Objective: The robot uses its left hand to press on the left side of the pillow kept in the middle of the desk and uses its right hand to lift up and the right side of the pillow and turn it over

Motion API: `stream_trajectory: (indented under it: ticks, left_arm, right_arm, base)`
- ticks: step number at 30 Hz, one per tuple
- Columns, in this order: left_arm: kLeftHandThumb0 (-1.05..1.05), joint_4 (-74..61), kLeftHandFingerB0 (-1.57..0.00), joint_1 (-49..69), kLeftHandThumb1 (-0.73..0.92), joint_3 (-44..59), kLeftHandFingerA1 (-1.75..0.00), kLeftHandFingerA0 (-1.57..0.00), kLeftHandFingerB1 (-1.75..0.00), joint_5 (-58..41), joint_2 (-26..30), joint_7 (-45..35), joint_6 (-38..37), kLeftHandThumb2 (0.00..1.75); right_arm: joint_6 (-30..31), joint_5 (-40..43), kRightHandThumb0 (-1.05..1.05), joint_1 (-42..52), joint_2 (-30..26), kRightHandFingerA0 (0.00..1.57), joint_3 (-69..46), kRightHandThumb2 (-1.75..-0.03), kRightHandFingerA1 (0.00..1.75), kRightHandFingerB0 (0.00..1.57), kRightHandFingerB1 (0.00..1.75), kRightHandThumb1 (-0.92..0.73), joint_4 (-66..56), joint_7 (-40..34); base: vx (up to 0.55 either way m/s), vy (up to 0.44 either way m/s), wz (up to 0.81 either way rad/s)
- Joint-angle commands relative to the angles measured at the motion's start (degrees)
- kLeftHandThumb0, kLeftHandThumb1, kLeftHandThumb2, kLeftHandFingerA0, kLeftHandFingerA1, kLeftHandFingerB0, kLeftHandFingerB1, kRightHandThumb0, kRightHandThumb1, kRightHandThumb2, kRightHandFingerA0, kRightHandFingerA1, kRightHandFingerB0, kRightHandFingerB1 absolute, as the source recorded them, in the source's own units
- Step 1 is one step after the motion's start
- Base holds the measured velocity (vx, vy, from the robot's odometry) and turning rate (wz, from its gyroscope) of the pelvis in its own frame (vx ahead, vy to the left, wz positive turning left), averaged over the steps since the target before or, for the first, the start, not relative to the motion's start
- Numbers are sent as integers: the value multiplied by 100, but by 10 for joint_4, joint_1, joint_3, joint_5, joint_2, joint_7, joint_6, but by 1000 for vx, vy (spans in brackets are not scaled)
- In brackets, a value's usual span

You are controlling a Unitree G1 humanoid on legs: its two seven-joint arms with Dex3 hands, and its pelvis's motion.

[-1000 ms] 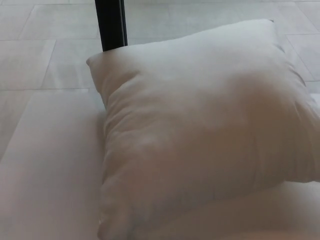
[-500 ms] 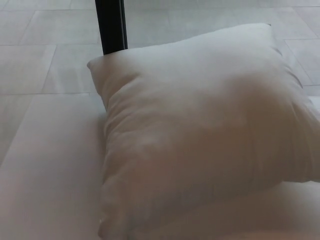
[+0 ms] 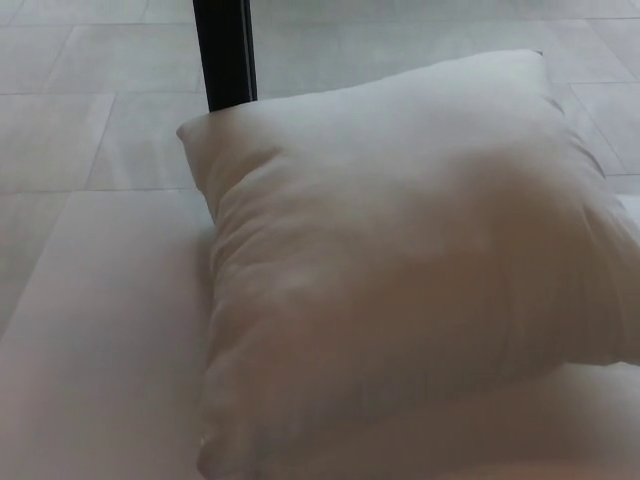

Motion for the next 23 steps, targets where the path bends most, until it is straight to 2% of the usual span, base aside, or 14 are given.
stream_trajectory:
  ticks: [1, 2, 4, 5, 6, 7, 9, 10, 12, 13, 15, 16, 17, 23]
  left_arm:
    - [-47, 20, -45, 24, 35, -93, -132, -87, -68, 111, 57, -17, -126, 54]
    - [-50, 22, -47, 25, 34, -106, -135, -86, -68, 121, 59, -8, -133, 55]
    - [-51, 25, -50, 30, 34, -127, -125, -84, -68, 140, 59, 9, -164, 52]
    - [-56, 24, -55, 33, 35, -135, -116, -77, -67, 149, 59, 25, -174, 53]
    - [-64, 36, -59, 37, 38, -137, -105, -71, -70, 159, 53, 49, -222, 53]
    - [-64, 38, -59, 37, 38, -139, -105, -71, -70, 157, 54, 50, -223, 53]
    - [-75, 74, -71, 10, 40, -124, -73, -49, -77, 138, 37, 51, -304, 55]
    - [-71, 85, -76, -4, 26, -114, -72, -50, -77, 126, 34, 60, -306, 79]
    - [-71, 89, -76, -8, 26, -115, -72, -50, -77, 124, 35, 62, -308, 79]
    - [-72, 92, -82, -12, 25, -116, -94, -79, -79, 127, 33, 77, -313, 84]
    - [-83, 95, -80, -19, 25, -128, -81, -56, -80, 137, 38, 96, -301, 83]
    - [-71, 87, -71, -19, 39, -138, -124, -84, -82, 144, 42, 96, -283, 56]
    - [-74, 79, -69, -15, 39, -135, -134, -90, -78, 136, 40, 89, -272, 54]
    - [-76, 102, -64, -18, 40, -141, -110, -83, -75, 127, 44, 72, -286, 53]
  right_arm:
    - [-171, -96, -47, 15, 22, 144, 119, -81, 146, 39, 72, -26, 15, -73]
    - [-185, -113, -52, 20, 22, 116, 142, -58, 168, 39, 71, -42, 14, -85]
    - [-213, -132, -53, 29, 22, 114, 173, -54, 164, 45, 69, -44, 16, -96]
    - [-216, -130, -53, 32, 24, 68, 177, -59, 150, 48, 70, -46, 12, -97]
    - [-227, -121, -53, 45, 34, 38, 171, -54, 100, 51, 77, -50, -16, -100]
    - [-230, -123, -56, 54, 39, 31, 175, -55, 91, 50, 79, -51, -32, -106]
    - [-241, -131, -55, 59, 39, 37, 189, -55, 93, 50, 76, -52, -30, -121]
    - [-236, -134, -48, 44, 30, 42, 198, -55, 88, 51, 73, -48, 0, -132]
    - [-237, -132, -48, 42, 29, 42, 202, -55, 88, 51, 73, -48, 4, -134]
    - [-242, -131, -49, 41, 27, 50, 206, -55, 91, 56, 71, -49, 12, -134]
    - [-255, -128, -44, 42, 26, 56, 207, -54, 93, 61, 75, -48, 23, -139]
    - [-261, -129, -44, 38, 24, 65, 211, -54, 88, 61, 71, -49, 34, -149]
    - [-271, -133, -41, 38, 23, 66, 218, -54, 83, 64, 70, -49, 42, -153]
    - [-271, -126, -42, 29, 18, 75, 235, -53, 91, 62, 61, -47, 58, -160]
  base:
    - [0, 0, 0]
    - [0, 0, 0]
    - [0, 0, 0]
    - [0, 0, 0]
    - [0, 0, 0]
    - [0, 0, 0]
    - [0, 0, 0]
    - [0, 0, 0]
    - [0, 0, 0]
    - [0, 0, 0]
    - [0, 0, 0]
    - [0, 0, 0]
    - [0, 0, 0]
    - [0, 0, 0]
